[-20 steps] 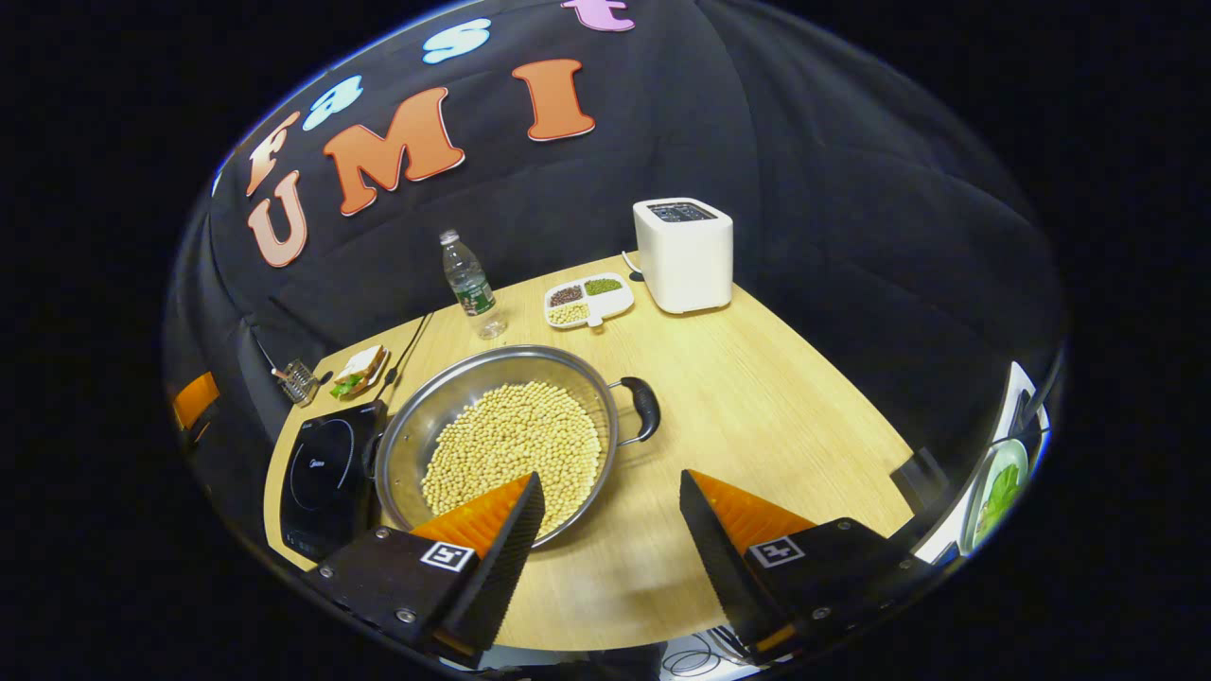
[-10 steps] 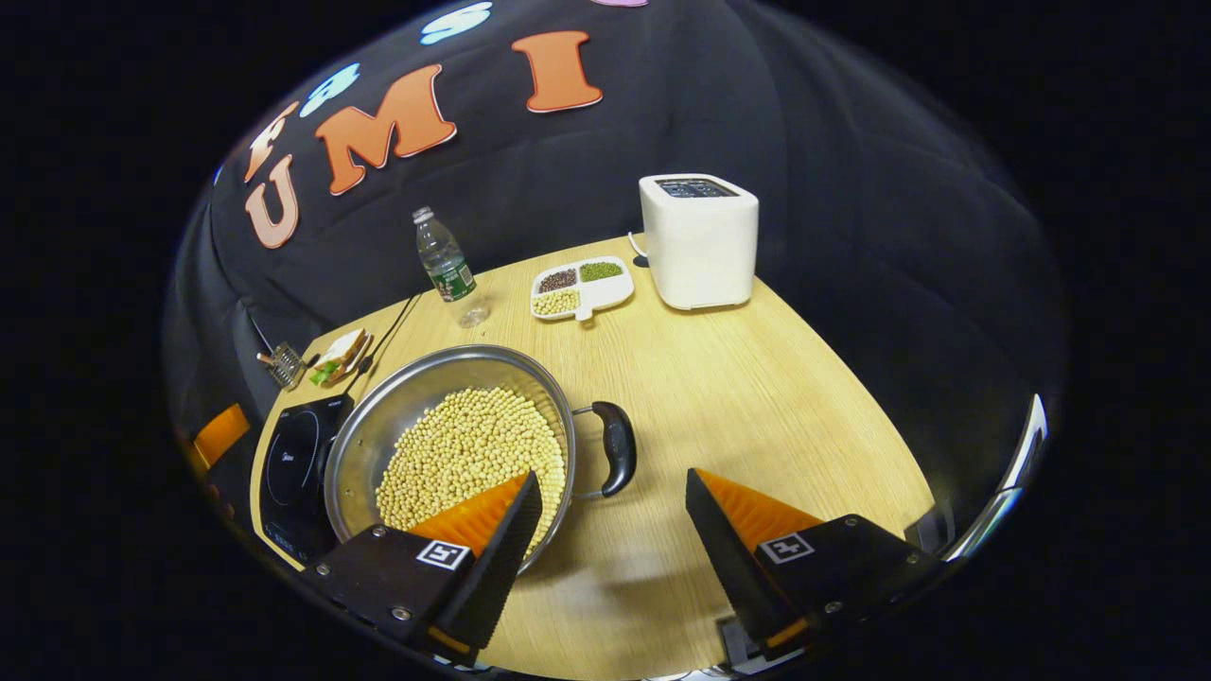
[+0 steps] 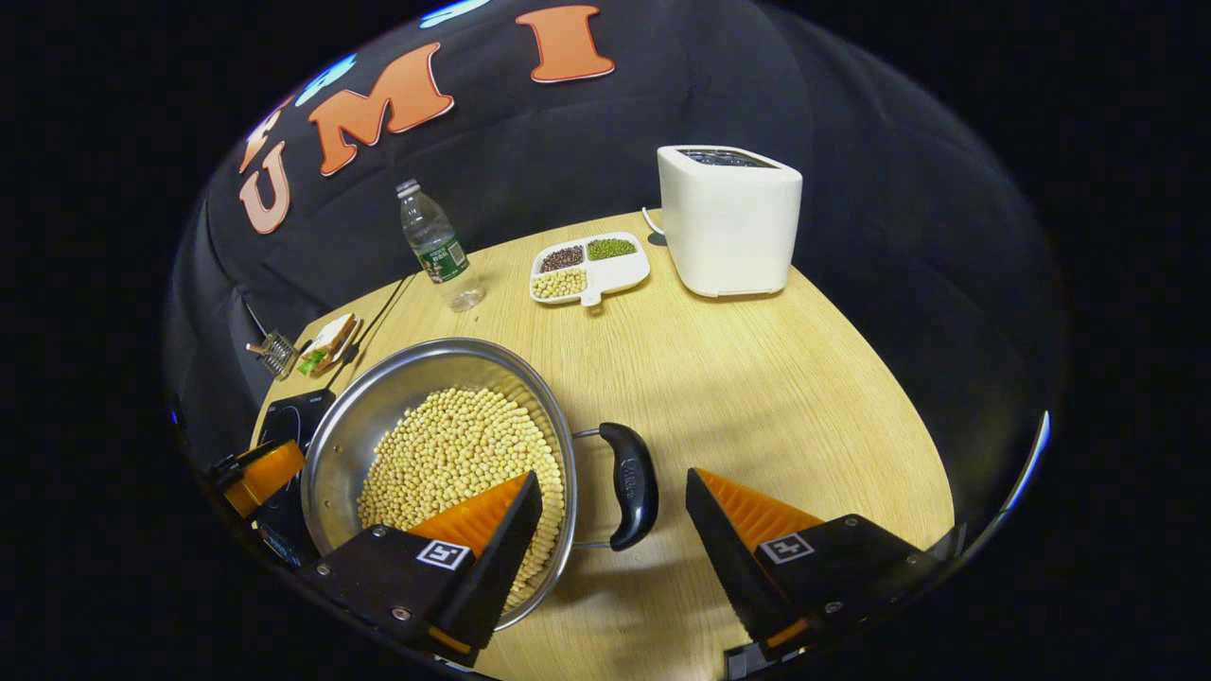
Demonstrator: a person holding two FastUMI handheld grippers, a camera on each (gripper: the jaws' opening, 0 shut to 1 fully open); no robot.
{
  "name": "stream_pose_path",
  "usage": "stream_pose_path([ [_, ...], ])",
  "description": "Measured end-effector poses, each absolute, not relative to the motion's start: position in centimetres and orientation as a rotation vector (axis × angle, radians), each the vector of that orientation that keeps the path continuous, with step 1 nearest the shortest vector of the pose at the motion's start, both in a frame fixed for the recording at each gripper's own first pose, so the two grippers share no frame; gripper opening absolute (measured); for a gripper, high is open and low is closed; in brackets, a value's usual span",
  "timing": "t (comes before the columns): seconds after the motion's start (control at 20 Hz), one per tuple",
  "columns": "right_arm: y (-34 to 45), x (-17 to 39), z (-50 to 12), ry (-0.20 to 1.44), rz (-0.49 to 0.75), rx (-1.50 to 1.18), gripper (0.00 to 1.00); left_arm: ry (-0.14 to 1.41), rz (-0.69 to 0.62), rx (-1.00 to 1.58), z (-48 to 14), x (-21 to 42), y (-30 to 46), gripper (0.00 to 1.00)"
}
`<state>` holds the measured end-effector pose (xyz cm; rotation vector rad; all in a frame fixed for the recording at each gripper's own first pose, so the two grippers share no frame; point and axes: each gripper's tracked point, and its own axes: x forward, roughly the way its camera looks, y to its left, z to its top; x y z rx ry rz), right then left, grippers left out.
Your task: First push the handle of the pot to place it horizontally, then grasp the pot with both hands and set it on the induction cooktop.
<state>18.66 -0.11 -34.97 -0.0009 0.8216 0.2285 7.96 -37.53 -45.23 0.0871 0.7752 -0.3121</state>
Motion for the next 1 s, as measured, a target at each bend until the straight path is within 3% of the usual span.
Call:
stream_pose_path([
  [0.3, 0.8, 19.3, -36.3, 0.823, 0.246, -0.028, 0.92, 0.806, -0.326, 0.101, -47.9, 7.9, -38.3, 0.99],
  [0.35, 1.0, 19.2, -36.4, 0.828, 0.252, -0.028, 0.81, 0.809, -0.326, 0.099, -48.4, 7.8, -38.6, 0.99],
  [0.4, 1.0, 19.2, -36.7, 0.831, 0.254, -0.032, 0.86, 0.82, -0.324, 0.092, -48.7, 7.7, -38.8, 0.99],
  [0.5, 0.6, 19.5, -37.0, 0.827, 0.239, -0.053, 0.8, 0.817, -0.311, 0.09, -48.9, 7.9, -38.8, 0.99],
  [0.55, 0.3, 19.6, -37.1, 0.826, 0.229, -0.056, 0.75, 0.814, -0.29, 0.113, -49.0, 8.0, -37.9, 0.96],
  [0.6, 0.4, 19.5, -37.0, 0.829, 0.228, -0.047, 0.72, 0.822, -0.28, 0.114, -49.1, 8.2, -37.5, 0.87],
  [0.65, 0.5, 19.8, -37.9, 0.828, 0.237, -0.04, 0.6, 0.816, -0.278, 0.11, -49.3, 8.4, -37.8, 0.78],
  [0.7, 0.4, 19.5, -37.2, 0.822, 0.242, -0.05, 0.62, 0.859, -0.273, 0.126, -49.5, 8.0, -37.7, 0.69],
  [1.0, 0.7, 19.4, -36.9, 0.836, 0.234, -0.041, 0.54, 0.915, -0.247, 0.102, -49.0, 6.9, -37.6, 0.57],
])
